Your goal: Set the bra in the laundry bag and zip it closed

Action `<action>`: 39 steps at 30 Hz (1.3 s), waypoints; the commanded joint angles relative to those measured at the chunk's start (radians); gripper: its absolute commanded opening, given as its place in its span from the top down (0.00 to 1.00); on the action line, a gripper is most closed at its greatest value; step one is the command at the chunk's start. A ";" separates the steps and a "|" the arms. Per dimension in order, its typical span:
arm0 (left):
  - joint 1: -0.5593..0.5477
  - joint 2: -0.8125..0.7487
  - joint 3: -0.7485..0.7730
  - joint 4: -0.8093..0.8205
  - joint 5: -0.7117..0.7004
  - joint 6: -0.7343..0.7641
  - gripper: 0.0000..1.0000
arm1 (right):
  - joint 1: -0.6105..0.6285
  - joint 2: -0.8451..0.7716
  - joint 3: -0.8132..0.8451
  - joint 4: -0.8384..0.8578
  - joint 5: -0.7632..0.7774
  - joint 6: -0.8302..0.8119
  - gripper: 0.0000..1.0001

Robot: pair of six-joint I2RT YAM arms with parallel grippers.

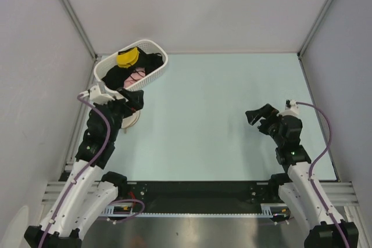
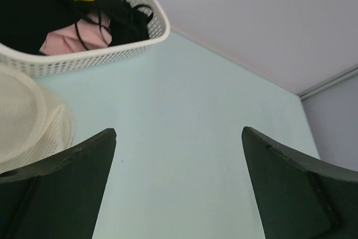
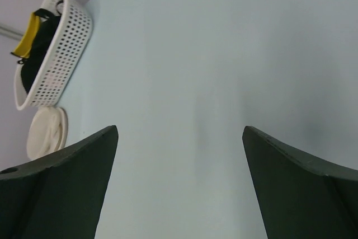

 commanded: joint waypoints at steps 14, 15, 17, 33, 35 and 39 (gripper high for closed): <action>0.058 0.857 0.558 -0.573 -0.138 0.283 0.08 | -0.018 0.076 0.236 -0.316 -0.135 -0.192 0.00; 0.068 0.887 0.579 -0.582 -0.147 0.286 0.11 | -0.018 0.075 0.236 -0.317 -0.141 -0.192 0.00; 0.089 0.963 0.619 -0.587 -0.143 0.285 0.15 | -0.016 0.070 0.235 -0.322 -0.152 -0.192 0.00; 0.152 1.161 0.578 -0.549 -0.178 0.178 0.35 | -0.010 -0.017 0.224 -0.332 -0.195 -0.157 0.00; 0.164 1.187 0.577 -0.541 -0.167 0.170 0.39 | -0.010 -0.029 0.221 -0.334 -0.200 -0.154 0.00; 0.167 1.208 0.578 -0.540 -0.161 0.170 0.47 | -0.008 -0.046 0.218 -0.337 -0.210 -0.143 0.00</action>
